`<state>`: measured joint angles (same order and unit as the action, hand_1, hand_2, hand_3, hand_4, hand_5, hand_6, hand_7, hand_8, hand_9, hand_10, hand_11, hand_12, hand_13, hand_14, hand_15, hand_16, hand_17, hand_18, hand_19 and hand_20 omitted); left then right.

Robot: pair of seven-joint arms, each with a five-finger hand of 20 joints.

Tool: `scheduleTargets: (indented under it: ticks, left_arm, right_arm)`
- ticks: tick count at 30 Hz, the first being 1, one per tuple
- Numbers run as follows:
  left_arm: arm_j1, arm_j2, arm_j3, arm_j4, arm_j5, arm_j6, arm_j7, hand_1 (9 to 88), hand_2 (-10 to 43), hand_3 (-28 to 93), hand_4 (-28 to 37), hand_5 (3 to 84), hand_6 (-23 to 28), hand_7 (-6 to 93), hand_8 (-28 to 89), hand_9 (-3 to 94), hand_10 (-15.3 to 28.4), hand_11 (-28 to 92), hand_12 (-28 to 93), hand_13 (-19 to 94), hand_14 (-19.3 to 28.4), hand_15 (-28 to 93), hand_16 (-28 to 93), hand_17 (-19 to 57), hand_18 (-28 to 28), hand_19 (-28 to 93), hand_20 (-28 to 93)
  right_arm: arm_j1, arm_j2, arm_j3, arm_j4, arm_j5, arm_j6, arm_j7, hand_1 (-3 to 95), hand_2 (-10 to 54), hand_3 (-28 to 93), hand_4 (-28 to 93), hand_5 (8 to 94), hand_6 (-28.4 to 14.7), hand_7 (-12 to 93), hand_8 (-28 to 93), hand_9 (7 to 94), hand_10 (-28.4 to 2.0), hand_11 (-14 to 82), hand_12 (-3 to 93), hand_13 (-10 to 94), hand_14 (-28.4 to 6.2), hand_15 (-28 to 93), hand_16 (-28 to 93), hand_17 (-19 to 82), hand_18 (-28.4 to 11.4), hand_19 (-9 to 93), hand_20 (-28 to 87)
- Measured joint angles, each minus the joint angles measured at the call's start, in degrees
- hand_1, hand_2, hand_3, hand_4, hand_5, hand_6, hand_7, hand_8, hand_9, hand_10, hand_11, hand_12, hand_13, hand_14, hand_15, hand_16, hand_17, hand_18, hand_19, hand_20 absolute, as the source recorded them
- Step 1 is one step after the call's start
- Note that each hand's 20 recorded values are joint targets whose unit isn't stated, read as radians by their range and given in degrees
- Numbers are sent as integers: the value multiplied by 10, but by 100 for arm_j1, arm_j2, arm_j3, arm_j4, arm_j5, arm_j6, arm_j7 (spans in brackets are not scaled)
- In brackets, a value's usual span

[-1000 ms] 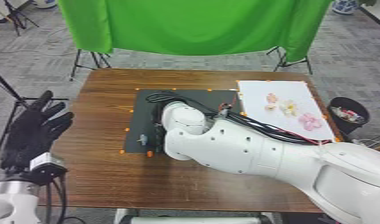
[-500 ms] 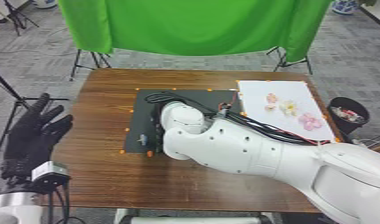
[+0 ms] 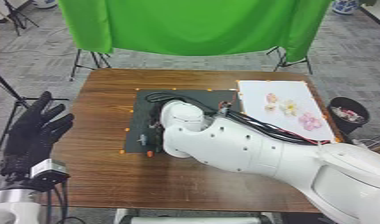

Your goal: Arrange flowers

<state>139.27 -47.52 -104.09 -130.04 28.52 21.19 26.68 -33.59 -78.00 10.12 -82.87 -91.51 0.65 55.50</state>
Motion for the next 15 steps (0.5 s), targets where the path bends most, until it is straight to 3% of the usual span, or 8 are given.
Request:
scheduleTargets:
  ticks: [5,11,15]
  left_arm:
    - [6,63,1,-2,-46,14,54,303,72,637,-202,318,69,88,-79,269,176,244,108,187,262,549,-121,-89,260,505,41]
    - [146,245,21,-23,-212,88,304,303,70,636,-203,317,68,88,-79,266,175,242,109,185,262,548,-121,-90,261,505,40]
    - [375,230,-203,-83,-219,85,289,300,68,636,-202,316,68,86,-78,266,175,242,109,185,262,547,-120,-90,264,504,40]
  right_arm:
    - [-23,-3,50,1,6,-81,16,417,-93,756,-253,578,-43,193,-109,757,-144,255,162,802,-60,582,141,538,-128,932,272]
    - [-19,0,46,-15,13,-109,16,397,-81,749,-250,572,-48,186,-108,751,-149,254,162,796,-66,586,139,538,-130,932,268]
    - [8,28,41,-138,75,-127,-7,365,-64,733,-239,568,-55,171,-100,769,-154,259,161,823,-63,606,137,567,-138,932,316]
